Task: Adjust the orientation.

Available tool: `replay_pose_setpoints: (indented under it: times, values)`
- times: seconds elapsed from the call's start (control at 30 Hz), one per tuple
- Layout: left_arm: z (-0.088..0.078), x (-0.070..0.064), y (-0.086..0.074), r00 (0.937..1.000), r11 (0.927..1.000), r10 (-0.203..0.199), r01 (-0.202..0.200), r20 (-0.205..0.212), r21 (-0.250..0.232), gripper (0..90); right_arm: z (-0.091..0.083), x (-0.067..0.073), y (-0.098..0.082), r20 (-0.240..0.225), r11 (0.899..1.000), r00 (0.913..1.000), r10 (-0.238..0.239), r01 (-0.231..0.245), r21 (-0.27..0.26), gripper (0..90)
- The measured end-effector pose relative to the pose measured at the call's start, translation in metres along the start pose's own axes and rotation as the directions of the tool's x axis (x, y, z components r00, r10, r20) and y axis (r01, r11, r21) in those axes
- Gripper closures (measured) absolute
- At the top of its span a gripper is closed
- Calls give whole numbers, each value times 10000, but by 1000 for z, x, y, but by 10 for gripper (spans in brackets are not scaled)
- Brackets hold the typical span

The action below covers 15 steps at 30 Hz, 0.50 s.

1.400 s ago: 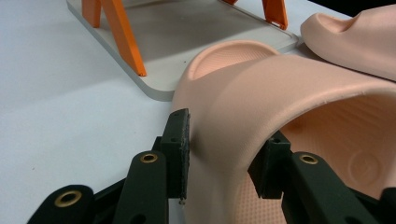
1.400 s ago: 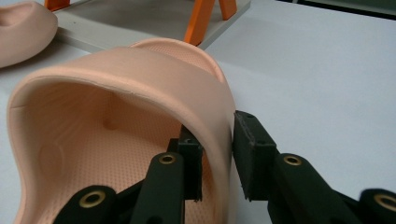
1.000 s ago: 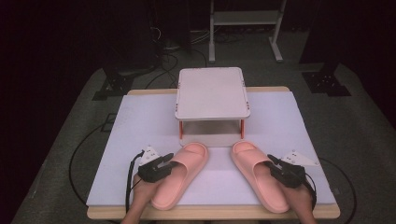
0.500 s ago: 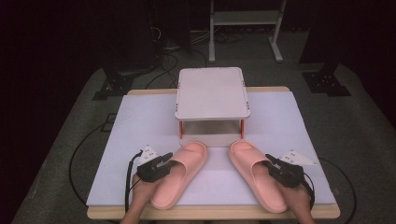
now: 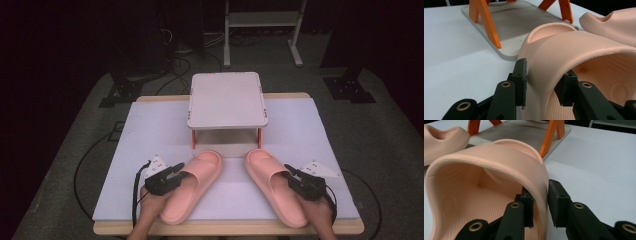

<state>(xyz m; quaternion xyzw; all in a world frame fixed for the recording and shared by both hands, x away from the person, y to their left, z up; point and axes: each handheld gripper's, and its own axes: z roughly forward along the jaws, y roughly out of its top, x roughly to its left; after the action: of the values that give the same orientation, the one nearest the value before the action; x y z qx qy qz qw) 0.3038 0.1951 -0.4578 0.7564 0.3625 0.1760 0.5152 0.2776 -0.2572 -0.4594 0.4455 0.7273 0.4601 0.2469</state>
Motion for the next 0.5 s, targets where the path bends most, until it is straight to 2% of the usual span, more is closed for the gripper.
replay_pose_setpoints:
  times: [0.17, 0.5]
  values:
    - [-3, -4, 5, 9998, 9996, 71, -66, 171, -280, 654, -3, 3, 3, 13, 9999, 10000, -23, 23, -139, 760]
    - [-6, -9, 13, 9994, 9987, 136, -120, 322, -489, 654, -6, 4, 7, -51, 9995, 10000, 62, -64, -305, 760]
